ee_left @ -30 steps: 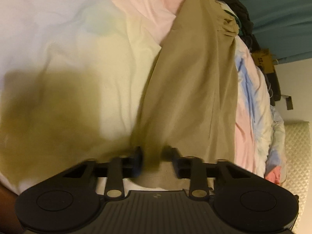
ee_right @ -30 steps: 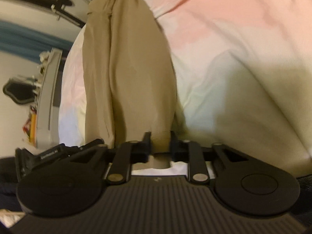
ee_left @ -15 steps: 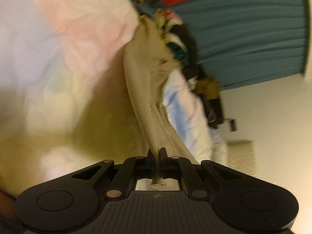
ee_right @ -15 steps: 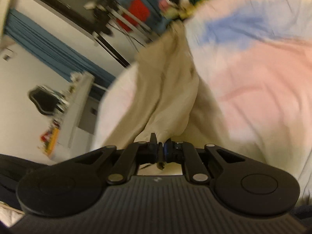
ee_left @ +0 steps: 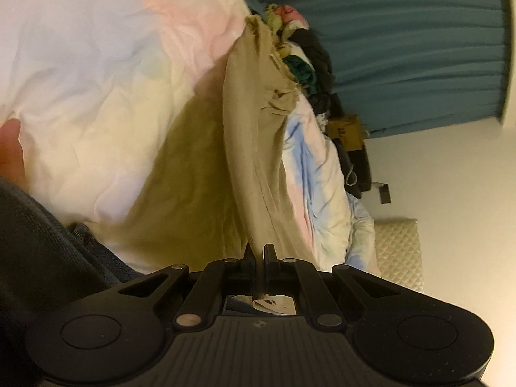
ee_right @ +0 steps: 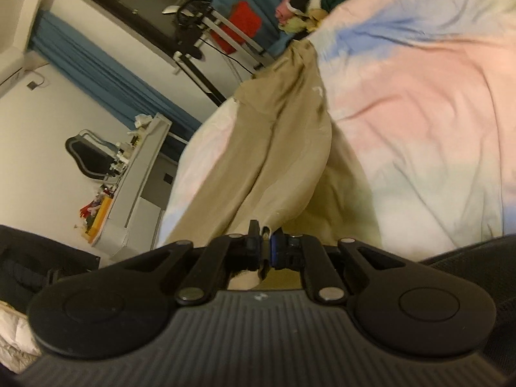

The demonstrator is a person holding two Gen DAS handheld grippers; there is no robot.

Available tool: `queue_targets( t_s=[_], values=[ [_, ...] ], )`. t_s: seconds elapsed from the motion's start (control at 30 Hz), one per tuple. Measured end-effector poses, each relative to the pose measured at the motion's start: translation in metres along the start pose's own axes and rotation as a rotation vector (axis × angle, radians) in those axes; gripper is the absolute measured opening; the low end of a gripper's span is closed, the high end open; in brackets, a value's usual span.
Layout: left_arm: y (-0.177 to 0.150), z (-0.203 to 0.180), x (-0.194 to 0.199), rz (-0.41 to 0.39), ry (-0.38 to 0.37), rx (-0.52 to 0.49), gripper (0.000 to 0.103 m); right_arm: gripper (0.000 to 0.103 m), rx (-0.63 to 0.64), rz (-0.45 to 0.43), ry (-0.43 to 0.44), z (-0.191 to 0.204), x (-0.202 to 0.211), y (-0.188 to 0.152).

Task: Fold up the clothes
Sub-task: 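Lift the hem with both grippers and fold it toward the collar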

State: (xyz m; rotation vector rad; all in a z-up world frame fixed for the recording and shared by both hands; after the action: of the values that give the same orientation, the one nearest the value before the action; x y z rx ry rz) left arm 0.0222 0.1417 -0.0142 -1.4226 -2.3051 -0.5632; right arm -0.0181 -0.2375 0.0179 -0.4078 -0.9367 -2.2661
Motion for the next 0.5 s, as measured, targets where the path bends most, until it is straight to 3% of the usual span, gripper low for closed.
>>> queue_targets(
  t_s=[0.1, 0.23, 0.5],
  values=[
    [0.025, -0.007, -0.015, -0.019, 0.027, -0.015, 0.005, 0.009, -0.013, -0.031, -0.012, -0.003, -0.012, 0.012],
    [0.088, -0.029, -0.062, -0.065, 0.11, -0.066, 0.005, 0.009, 0.025, -0.122, -0.04, 0.013, -0.043, 0.051],
    [0.199, -0.068, -0.134, -0.25, 0.221, -0.224, 0.005, 0.009, 0.05, -0.216, -0.108, 0.013, -0.15, 0.133]
  ],
)
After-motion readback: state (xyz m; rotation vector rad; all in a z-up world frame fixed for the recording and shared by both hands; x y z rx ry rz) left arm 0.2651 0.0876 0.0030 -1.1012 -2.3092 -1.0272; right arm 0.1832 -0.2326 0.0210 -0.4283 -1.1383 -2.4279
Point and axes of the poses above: each gripper's, at about its wrist camera, not at the fingertips, and x roughly against the way its jaws point, z to its left, y to its top, the point moved 4 cm from there along -x, roughly the way its jaws point, and after that the axes turned 1 degree about x, right-handed, at the moved point
